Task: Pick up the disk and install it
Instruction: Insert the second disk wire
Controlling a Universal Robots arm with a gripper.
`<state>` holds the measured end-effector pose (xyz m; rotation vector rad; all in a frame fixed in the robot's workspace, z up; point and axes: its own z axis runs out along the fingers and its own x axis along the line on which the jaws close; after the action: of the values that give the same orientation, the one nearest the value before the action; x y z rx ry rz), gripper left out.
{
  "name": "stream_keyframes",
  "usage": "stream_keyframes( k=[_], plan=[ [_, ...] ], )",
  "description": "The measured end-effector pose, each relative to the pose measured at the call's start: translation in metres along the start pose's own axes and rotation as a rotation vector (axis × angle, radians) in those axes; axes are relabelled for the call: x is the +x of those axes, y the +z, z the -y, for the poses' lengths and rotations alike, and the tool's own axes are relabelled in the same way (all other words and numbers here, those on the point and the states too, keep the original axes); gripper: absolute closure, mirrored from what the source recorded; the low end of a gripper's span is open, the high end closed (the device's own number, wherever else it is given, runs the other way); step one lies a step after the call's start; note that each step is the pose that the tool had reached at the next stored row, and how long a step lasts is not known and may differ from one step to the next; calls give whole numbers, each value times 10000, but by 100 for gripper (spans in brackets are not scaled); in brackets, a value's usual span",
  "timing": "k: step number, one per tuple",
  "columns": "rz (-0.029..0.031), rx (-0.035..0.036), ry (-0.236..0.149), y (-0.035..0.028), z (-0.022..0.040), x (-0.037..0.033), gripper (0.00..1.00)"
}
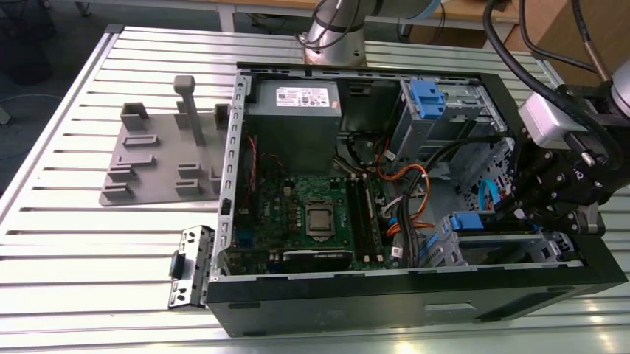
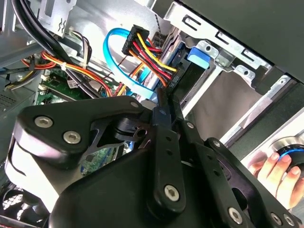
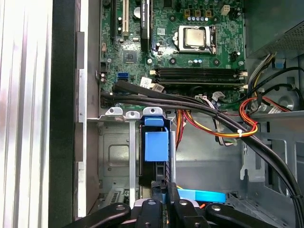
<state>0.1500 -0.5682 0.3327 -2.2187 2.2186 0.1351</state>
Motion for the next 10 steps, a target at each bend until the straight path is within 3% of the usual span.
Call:
stream_keyframes(
  k=[3, 10],
  plan=[
    [9, 0, 0, 0, 0, 0, 84],
    [92, -1, -6, -46, -3, -2, 84]
  ],
)
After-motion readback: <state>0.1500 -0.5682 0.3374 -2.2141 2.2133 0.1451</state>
